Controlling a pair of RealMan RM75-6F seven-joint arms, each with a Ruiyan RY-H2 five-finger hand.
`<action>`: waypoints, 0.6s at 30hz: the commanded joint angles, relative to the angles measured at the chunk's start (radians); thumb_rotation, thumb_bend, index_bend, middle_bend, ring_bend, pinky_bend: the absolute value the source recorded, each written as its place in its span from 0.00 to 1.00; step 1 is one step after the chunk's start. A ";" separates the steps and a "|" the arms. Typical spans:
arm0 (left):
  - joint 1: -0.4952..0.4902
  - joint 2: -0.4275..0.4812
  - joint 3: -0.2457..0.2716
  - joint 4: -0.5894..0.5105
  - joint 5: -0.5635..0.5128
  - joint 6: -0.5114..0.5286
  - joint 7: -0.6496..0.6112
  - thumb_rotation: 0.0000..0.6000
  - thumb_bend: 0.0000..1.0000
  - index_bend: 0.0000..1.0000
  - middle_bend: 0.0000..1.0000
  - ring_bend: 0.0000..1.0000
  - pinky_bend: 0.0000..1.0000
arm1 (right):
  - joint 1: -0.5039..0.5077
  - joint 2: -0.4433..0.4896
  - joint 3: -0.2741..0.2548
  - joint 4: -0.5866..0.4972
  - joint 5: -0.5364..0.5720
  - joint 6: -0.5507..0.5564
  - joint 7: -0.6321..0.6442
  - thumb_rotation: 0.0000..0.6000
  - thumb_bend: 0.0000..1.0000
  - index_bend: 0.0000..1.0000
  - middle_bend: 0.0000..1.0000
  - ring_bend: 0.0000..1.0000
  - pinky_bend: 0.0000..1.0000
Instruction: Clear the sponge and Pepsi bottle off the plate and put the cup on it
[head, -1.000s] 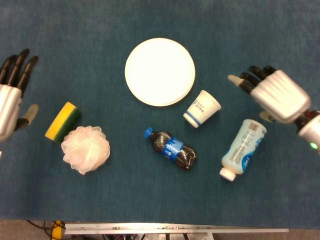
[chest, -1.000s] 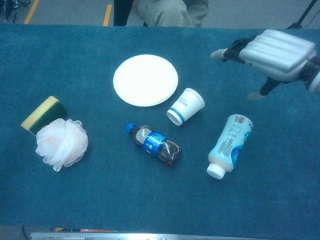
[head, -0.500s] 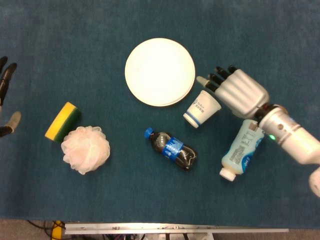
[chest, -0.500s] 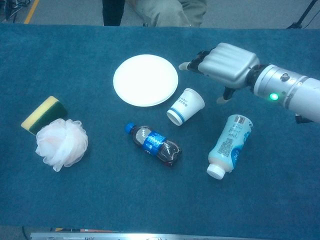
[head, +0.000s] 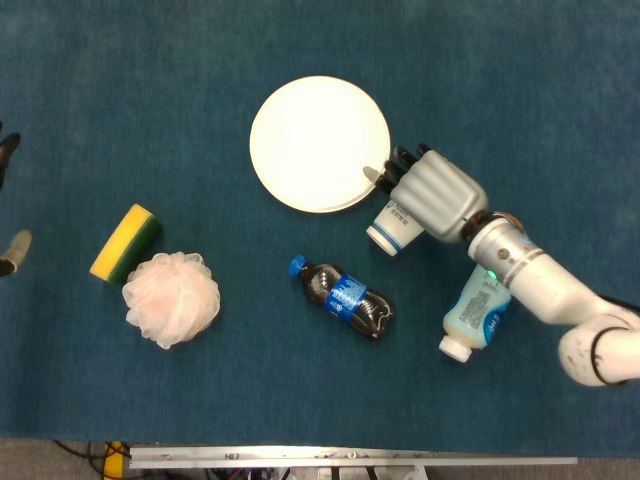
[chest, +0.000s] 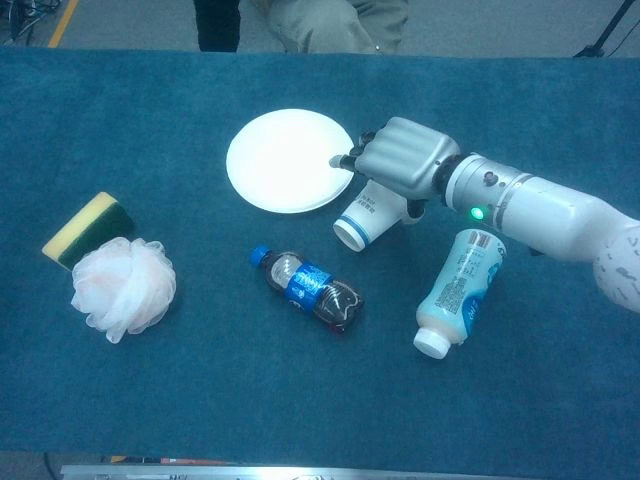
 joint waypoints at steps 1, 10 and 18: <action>0.006 0.002 -0.006 0.001 0.002 -0.005 -0.009 1.00 0.27 0.01 0.04 0.07 0.25 | 0.022 -0.028 -0.009 0.022 0.033 0.011 -0.020 1.00 0.00 0.09 0.27 0.17 0.34; 0.019 0.013 -0.020 -0.016 0.018 -0.022 -0.035 1.00 0.27 0.01 0.04 0.06 0.25 | 0.066 -0.089 -0.023 0.080 0.117 0.045 -0.054 1.00 0.00 0.40 0.39 0.28 0.34; 0.028 0.011 -0.032 -0.016 0.028 -0.033 -0.033 1.00 0.27 0.01 0.04 0.06 0.25 | 0.081 -0.083 0.007 0.079 0.144 0.079 0.008 1.00 0.00 0.45 0.43 0.35 0.40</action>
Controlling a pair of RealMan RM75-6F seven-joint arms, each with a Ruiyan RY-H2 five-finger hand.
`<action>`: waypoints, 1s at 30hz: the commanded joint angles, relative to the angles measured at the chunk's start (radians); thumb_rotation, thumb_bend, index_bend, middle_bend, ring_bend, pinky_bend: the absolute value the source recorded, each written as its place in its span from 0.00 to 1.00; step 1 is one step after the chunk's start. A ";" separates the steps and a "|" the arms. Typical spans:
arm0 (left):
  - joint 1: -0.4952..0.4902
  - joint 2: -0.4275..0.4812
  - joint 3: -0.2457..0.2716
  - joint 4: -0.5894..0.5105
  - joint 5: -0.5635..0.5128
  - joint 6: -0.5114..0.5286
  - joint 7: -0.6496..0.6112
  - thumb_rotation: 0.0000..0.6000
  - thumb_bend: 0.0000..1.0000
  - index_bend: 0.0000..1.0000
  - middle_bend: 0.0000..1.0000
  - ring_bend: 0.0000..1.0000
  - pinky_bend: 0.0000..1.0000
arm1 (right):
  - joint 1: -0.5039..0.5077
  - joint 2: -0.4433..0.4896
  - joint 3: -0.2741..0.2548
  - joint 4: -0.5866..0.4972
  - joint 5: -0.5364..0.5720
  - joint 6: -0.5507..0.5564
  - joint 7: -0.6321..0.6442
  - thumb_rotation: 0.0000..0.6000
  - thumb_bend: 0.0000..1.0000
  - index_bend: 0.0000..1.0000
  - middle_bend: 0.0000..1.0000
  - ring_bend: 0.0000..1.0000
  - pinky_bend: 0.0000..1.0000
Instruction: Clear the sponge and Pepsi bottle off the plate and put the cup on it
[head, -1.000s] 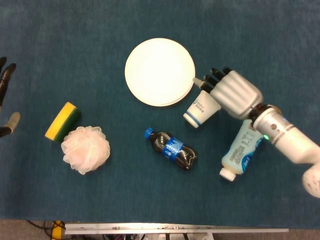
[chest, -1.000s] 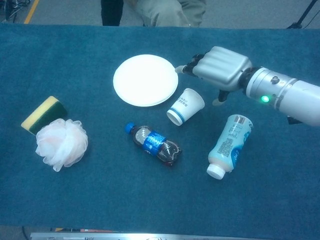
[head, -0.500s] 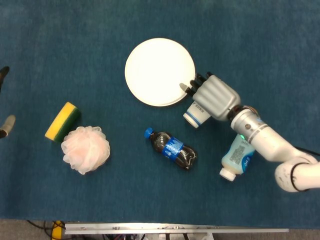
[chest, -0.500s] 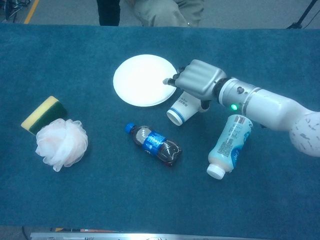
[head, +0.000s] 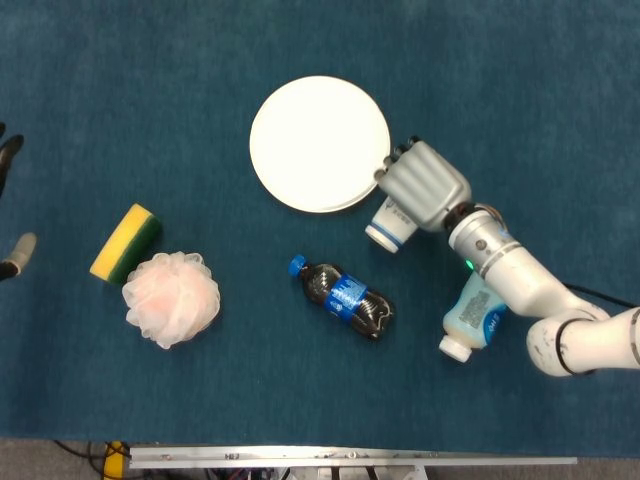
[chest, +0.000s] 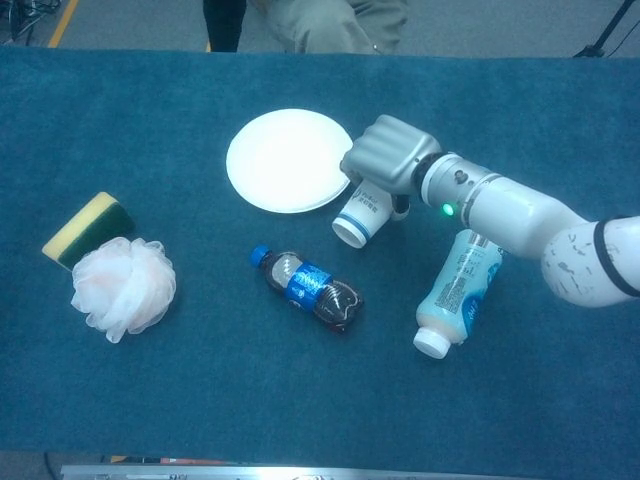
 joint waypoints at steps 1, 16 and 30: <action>0.002 -0.001 -0.002 0.001 0.004 -0.003 0.000 1.00 0.27 0.01 0.04 0.06 0.25 | 0.006 0.008 0.027 -0.002 0.011 0.019 0.038 1.00 0.00 0.45 0.43 0.35 0.40; 0.013 -0.001 -0.016 -0.009 0.016 -0.022 0.018 1.00 0.27 0.01 0.04 0.06 0.25 | 0.069 -0.076 0.100 0.051 0.123 0.157 -0.013 1.00 0.00 0.45 0.43 0.35 0.40; 0.031 0.012 -0.021 -0.019 0.028 -0.023 0.014 1.00 0.27 0.01 0.03 0.06 0.25 | 0.124 -0.230 0.129 0.189 0.202 0.249 -0.147 1.00 0.00 0.41 0.41 0.31 0.39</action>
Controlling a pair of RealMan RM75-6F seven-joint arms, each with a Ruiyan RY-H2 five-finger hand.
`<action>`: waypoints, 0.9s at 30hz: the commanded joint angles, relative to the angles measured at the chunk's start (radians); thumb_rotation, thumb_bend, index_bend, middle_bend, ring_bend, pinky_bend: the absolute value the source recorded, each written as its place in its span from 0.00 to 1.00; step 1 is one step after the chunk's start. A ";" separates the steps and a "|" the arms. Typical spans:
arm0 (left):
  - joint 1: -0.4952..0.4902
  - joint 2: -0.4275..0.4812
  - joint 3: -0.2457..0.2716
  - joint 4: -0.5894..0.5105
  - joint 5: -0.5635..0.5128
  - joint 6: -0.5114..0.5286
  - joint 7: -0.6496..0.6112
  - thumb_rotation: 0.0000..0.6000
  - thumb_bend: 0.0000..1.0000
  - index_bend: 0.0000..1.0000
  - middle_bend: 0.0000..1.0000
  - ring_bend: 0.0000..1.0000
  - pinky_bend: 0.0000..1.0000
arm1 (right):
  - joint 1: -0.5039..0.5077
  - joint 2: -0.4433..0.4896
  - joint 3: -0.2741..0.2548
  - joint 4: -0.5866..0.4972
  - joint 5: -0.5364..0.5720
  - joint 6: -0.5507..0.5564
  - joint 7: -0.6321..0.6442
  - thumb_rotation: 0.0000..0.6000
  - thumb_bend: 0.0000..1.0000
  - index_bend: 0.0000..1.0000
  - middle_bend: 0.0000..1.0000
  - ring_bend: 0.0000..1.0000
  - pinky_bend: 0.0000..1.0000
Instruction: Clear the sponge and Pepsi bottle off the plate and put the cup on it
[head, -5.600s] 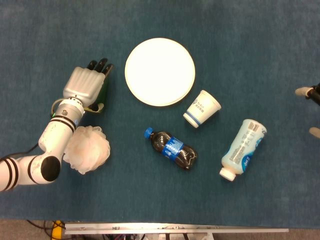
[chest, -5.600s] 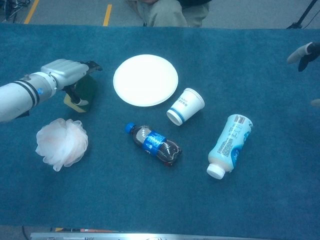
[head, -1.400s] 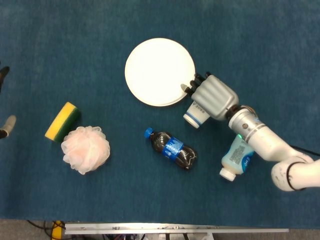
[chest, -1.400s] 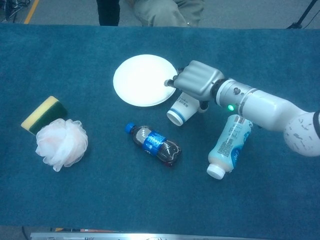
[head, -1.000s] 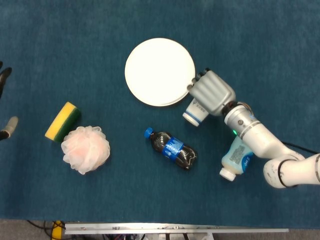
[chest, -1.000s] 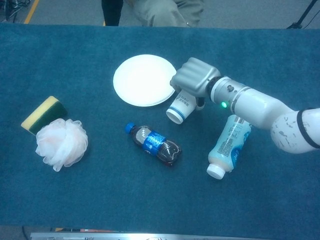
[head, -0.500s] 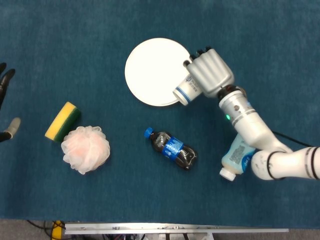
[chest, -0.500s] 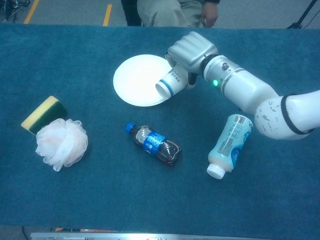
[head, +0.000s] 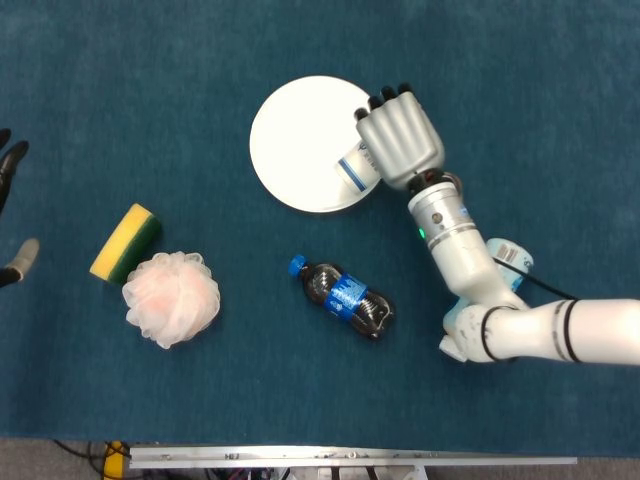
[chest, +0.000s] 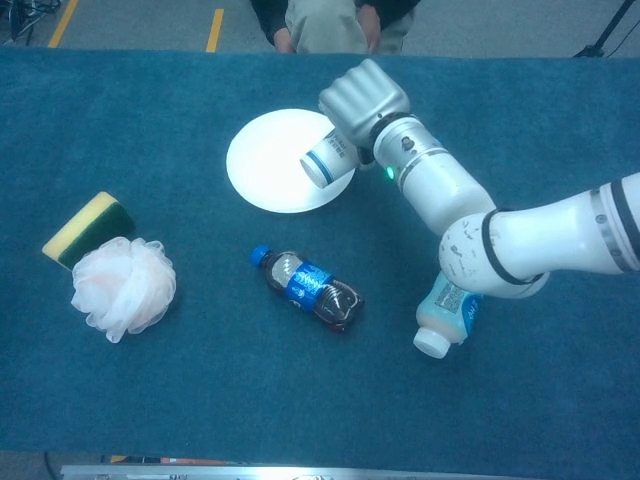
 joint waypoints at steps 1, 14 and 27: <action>0.003 0.002 0.000 -0.001 0.001 0.000 -0.001 1.00 0.27 0.01 0.03 0.06 0.25 | 0.010 -0.024 0.007 0.028 0.007 0.005 -0.011 1.00 0.00 0.41 0.41 0.31 0.39; 0.017 0.012 -0.008 -0.009 -0.015 -0.006 -0.001 1.00 0.27 0.01 0.03 0.06 0.25 | 0.040 -0.051 0.056 0.130 0.024 -0.068 0.024 1.00 0.00 0.41 0.41 0.30 0.38; 0.024 0.012 -0.019 -0.027 -0.032 -0.007 0.028 1.00 0.27 0.01 0.03 0.05 0.24 | 0.087 -0.114 0.092 0.278 0.038 -0.145 0.057 1.00 0.00 0.32 0.37 0.26 0.34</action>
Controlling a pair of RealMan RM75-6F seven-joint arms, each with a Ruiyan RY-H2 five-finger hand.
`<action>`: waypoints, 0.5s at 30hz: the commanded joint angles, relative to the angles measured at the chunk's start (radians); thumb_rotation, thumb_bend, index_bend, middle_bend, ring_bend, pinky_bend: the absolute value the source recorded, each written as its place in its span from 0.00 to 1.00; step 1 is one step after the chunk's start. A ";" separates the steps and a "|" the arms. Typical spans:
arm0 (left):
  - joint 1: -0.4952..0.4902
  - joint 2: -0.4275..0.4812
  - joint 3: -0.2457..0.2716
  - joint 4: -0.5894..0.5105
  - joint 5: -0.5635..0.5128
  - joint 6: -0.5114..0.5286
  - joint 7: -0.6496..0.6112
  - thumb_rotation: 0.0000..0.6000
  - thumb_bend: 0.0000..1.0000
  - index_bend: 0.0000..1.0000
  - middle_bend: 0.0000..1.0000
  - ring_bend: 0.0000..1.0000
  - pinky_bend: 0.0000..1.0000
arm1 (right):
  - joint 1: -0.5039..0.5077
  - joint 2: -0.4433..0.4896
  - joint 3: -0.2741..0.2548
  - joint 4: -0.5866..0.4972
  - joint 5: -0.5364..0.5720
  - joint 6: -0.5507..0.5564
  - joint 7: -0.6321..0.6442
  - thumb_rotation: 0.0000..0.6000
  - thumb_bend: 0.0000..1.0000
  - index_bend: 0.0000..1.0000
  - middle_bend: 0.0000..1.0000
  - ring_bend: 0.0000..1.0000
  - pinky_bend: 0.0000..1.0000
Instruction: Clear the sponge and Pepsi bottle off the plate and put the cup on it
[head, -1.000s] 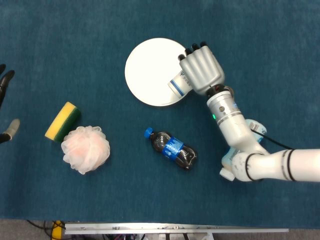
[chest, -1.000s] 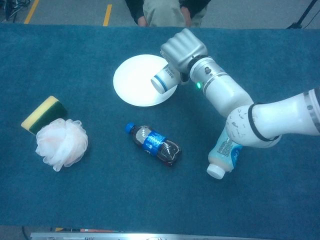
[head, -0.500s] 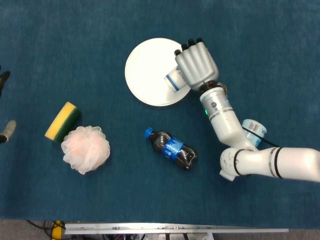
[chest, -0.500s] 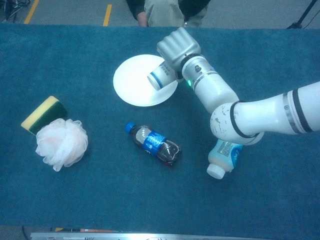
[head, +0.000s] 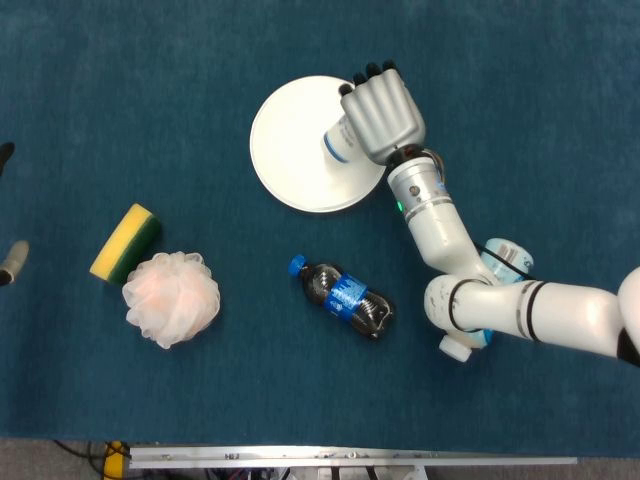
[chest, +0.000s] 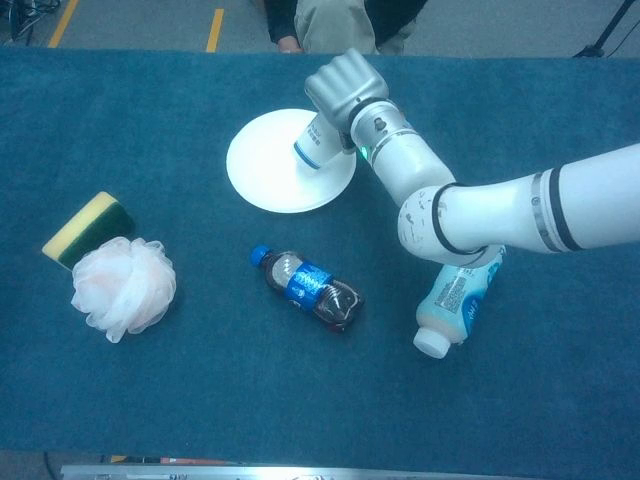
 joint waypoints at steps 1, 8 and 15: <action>0.001 -0.001 -0.003 -0.004 -0.003 0.002 0.005 1.00 0.27 0.01 0.03 0.05 0.24 | 0.011 -0.016 0.012 0.030 0.011 -0.018 0.006 1.00 0.00 0.30 0.36 0.26 0.34; 0.002 0.000 -0.007 -0.010 -0.014 -0.004 0.021 1.00 0.27 0.01 0.03 0.05 0.24 | 0.013 -0.001 0.031 0.029 0.013 -0.035 0.037 1.00 0.00 0.13 0.28 0.21 0.31; -0.006 -0.002 -0.015 -0.018 -0.012 -0.012 0.035 1.00 0.27 0.01 0.03 0.05 0.24 | -0.020 0.089 0.041 -0.056 -0.005 -0.020 0.087 1.00 0.00 0.12 0.28 0.20 0.31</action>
